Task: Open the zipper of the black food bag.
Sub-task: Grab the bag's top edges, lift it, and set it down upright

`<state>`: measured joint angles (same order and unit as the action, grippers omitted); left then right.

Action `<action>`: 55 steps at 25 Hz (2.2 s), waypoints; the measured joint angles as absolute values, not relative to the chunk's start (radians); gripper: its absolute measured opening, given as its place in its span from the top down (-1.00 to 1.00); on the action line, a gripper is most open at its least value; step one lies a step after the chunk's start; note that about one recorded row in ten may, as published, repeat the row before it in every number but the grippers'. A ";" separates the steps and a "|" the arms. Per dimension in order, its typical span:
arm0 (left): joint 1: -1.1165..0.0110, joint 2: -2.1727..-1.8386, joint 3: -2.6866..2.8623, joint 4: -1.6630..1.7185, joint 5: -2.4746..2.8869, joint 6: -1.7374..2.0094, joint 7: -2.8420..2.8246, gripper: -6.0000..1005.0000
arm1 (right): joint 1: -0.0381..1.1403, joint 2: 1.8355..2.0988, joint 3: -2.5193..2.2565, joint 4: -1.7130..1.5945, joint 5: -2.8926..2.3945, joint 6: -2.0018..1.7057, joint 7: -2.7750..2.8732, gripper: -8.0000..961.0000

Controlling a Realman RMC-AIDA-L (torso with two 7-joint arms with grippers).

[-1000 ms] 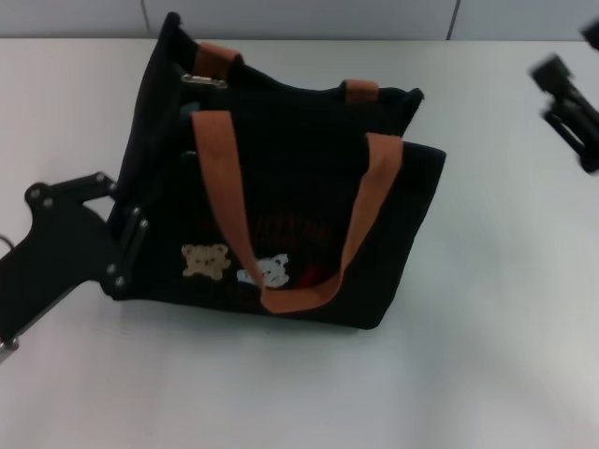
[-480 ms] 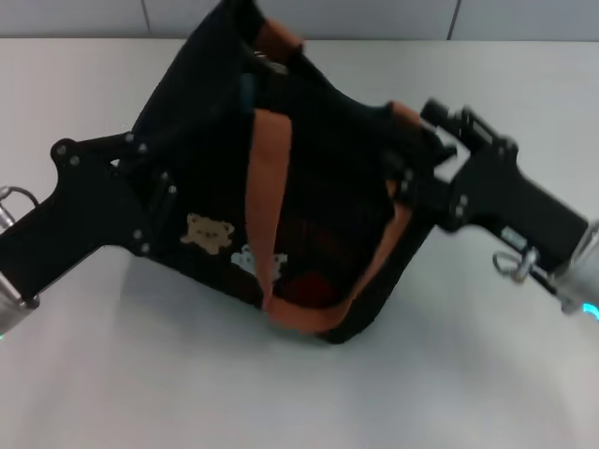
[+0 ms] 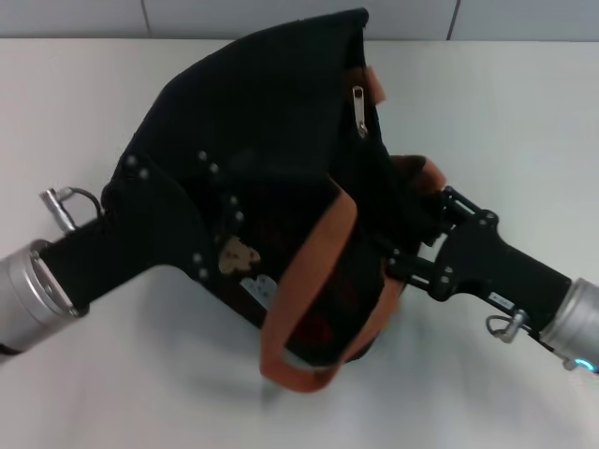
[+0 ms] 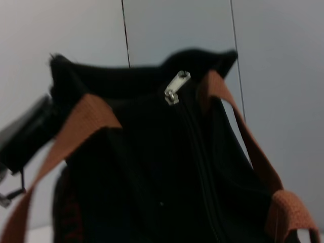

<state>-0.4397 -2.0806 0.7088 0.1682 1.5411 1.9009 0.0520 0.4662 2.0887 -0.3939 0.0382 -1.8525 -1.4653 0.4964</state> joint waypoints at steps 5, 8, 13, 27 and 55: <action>-0.452 -2.080 0.763 0.131 1.542 1.932 0.131 0.79 | 0.534 2.090 -0.415 0.099 -1.854 -1.349 0.492 -0.74; -0.456 -2.080 0.777 0.129 1.542 1.941 0.134 0.79 | 0.569 2.091 -0.417 0.127 -1.855 -1.308 0.490 -0.74; -0.476 -2.079 0.781 0.099 1.543 1.945 0.169 0.79 | 0.597 2.091 -0.416 0.148 -1.857 -1.288 0.490 -0.74; -0.491 -2.080 0.782 0.080 1.540 1.906 0.184 0.79 | 0.288 2.089 -0.124 0.044 -1.845 -1.798 0.362 -0.73; -0.512 -2.080 0.778 0.056 1.553 1.891 0.187 0.80 | 0.375 2.088 -0.114 0.144 -1.911 -1.674 0.254 -0.73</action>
<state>-0.5123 -2.0800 0.7784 0.0558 1.5529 1.8912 0.1872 0.3753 2.0881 -0.1144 0.1444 -1.9111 -1.6736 0.2539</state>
